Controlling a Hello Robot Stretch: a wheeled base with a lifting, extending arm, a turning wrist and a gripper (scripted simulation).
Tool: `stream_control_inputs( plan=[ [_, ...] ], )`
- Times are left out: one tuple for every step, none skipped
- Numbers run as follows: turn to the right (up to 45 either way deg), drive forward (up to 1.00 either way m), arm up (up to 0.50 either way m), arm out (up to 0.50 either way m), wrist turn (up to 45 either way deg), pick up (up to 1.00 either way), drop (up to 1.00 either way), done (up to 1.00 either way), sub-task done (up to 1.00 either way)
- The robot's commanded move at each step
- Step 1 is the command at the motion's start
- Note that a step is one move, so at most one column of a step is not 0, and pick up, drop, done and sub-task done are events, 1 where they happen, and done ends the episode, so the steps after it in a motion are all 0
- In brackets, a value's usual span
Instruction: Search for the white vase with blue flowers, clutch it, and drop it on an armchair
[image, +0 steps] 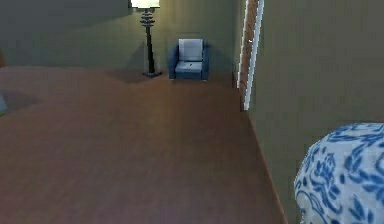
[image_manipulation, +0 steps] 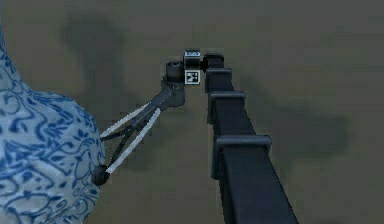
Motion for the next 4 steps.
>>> stream_control_inputs(
  plan=[
    [0.0,0.35,0.00,0.00,0.0,0.00,0.00,0.00,0.00],
    [-39.0,0.00,0.00,0.00,0.0,0.00,0.00,0.00,0.00],
    [0.0,1.00,0.00,0.00,0.0,0.00,0.00,0.00,0.00],
    [0.0,1.00,0.00,0.00,0.0,0.00,0.00,0.00,0.00]
  ],
)
